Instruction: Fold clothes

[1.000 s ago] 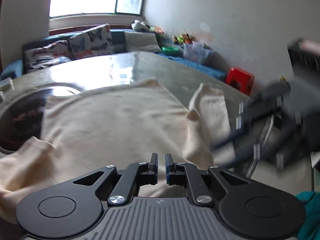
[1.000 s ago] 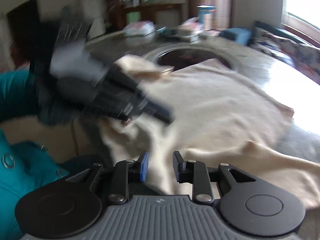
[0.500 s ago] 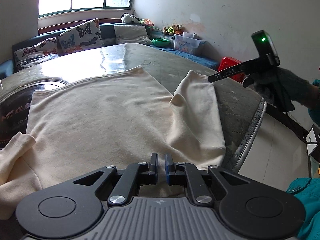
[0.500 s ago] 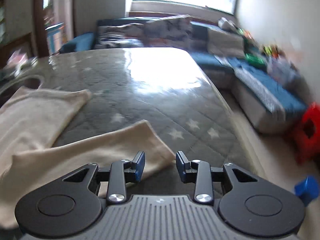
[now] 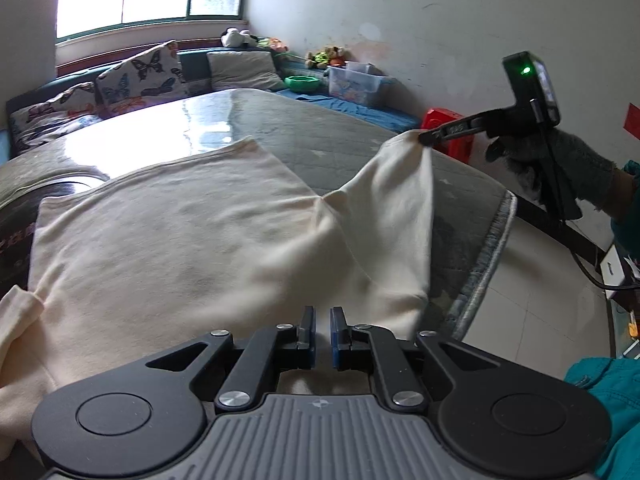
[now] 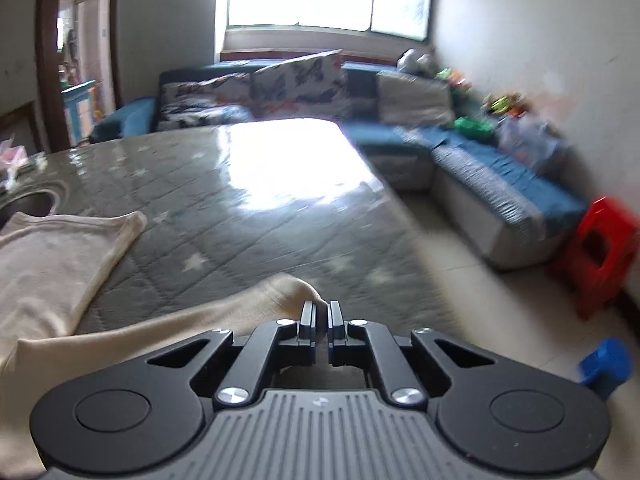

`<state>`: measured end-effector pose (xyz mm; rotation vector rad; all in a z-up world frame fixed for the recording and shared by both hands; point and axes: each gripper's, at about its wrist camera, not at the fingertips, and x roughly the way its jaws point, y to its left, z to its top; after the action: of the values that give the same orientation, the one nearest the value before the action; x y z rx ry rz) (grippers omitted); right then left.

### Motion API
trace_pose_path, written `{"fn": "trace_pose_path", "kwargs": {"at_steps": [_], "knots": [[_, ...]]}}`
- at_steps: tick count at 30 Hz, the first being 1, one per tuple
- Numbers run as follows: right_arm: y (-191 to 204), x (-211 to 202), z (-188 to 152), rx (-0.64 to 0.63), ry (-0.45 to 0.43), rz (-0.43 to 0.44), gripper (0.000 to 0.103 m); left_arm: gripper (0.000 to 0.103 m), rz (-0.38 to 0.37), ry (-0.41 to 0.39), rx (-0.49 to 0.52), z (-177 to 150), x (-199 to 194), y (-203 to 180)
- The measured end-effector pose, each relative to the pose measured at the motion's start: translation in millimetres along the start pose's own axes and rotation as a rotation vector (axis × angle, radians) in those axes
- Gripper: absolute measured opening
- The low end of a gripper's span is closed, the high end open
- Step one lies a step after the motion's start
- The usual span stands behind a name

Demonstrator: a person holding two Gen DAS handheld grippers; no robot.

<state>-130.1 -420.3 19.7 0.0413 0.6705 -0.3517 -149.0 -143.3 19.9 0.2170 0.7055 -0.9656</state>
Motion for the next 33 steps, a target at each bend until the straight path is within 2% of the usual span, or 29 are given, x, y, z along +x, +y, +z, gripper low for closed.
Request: {"fn": "trace_pose_path", "kwargs": {"at_steps": [5, 8, 10, 12, 15, 17, 19, 23, 27, 33], "knots": [[-13, -20, -14, -0.033, 0.029, -0.127, 0.004, 0.009, -0.059, 0.008, 0.026, -3, 8, -9], [-19, -8, -26, -0.018, 0.102, -0.131, 0.005, 0.009, -0.083, 0.012, 0.038, -2, 11, -13], [-21, 2, -32, -0.014, 0.139, -0.136, 0.009, 0.009, -0.085, 0.015, 0.04, -1, 11, -13], [-19, 0, -26, -0.027, 0.109, -0.158, 0.011, 0.009, -0.089, 0.012, 0.037, 1, 11, -12], [-11, -7, -5, -0.047, 0.065, -0.107, 0.013, 0.009, -0.095, -0.004, 0.033, 7, 12, -12], [-1, -7, 5, -0.06, 0.053, -0.042, 0.013, 0.009, -0.102, -0.013, 0.028, 11, 14, -13], [20, 0, 20, -0.076, 0.047, 0.084, 0.013, 0.009, -0.113, -0.012, 0.025, 14, 17, -15], [60, 23, 42, -0.101, 0.055, 0.27, 0.013, 0.01, -0.128, 0.004, 0.031, 15, 24, -20], [100, 53, 61, -0.163, 0.089, 0.363, 0.013, 0.009, -0.141, 0.022, 0.02, 14, 30, -20], [128, 97, 77, -0.16, 0.147, 0.397, 0.013, 0.01, -0.167, 0.025, -0.005, 15, 32, -16]]}}
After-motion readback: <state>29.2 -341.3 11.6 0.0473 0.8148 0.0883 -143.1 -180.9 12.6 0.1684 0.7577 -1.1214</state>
